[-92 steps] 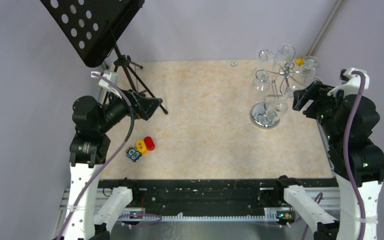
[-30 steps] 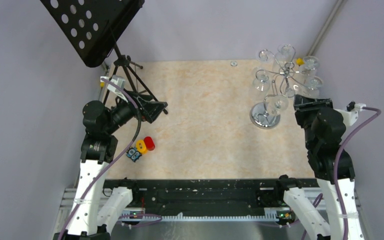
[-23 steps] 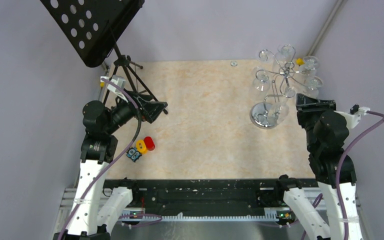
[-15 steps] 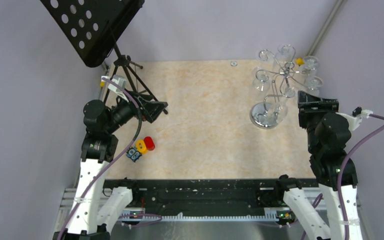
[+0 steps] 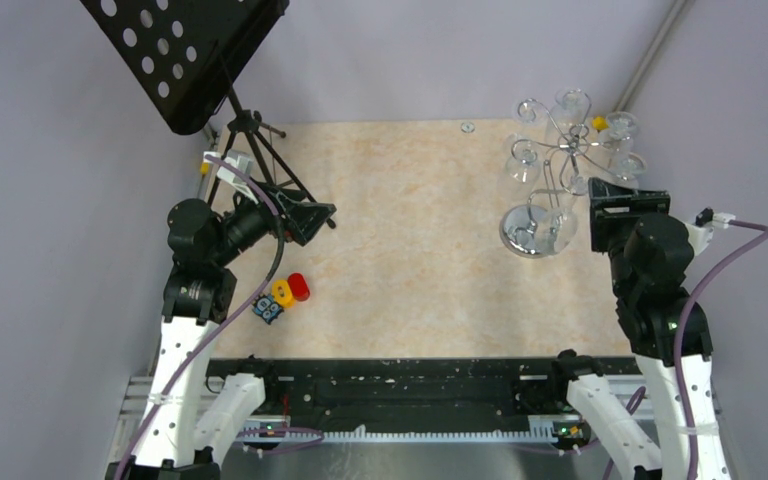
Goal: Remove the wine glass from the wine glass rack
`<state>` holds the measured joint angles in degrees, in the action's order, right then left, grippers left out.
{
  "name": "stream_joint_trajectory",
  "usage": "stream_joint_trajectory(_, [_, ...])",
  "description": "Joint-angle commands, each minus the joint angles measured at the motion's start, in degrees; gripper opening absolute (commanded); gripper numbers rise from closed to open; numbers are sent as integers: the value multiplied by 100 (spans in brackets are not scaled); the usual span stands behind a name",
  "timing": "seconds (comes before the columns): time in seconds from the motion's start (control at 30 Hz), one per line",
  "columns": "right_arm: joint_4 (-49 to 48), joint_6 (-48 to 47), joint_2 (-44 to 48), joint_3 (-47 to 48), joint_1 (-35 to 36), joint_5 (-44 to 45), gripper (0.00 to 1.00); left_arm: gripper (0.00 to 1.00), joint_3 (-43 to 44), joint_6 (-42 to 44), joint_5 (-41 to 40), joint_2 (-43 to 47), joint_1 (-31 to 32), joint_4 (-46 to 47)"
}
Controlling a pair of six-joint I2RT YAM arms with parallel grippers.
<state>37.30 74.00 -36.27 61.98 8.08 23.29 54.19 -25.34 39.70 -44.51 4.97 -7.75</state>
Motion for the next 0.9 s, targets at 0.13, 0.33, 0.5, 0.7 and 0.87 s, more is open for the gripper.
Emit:
stream_joint_trajectory(0.13, [-403,162,-91,-299,-44,-66,46,98,39,109,-2,46,21,133])
stream_joint_trajectory(0.33, [-332,213,-42,-363,-45,2,15,98,39,117,-25,50,21,124])
stream_joint_trajectory(0.5, [-130,220,2,-243,-42,137,15,98,39,109,-40,52,21,123])
stream_joint_trajectory(0.7, [-109,212,74,-166,-44,182,4,98,39,99,-37,55,21,133])
stream_joint_trajectory(0.87, [-359,242,180,-208,-47,29,0,98,35,108,-50,63,21,125])
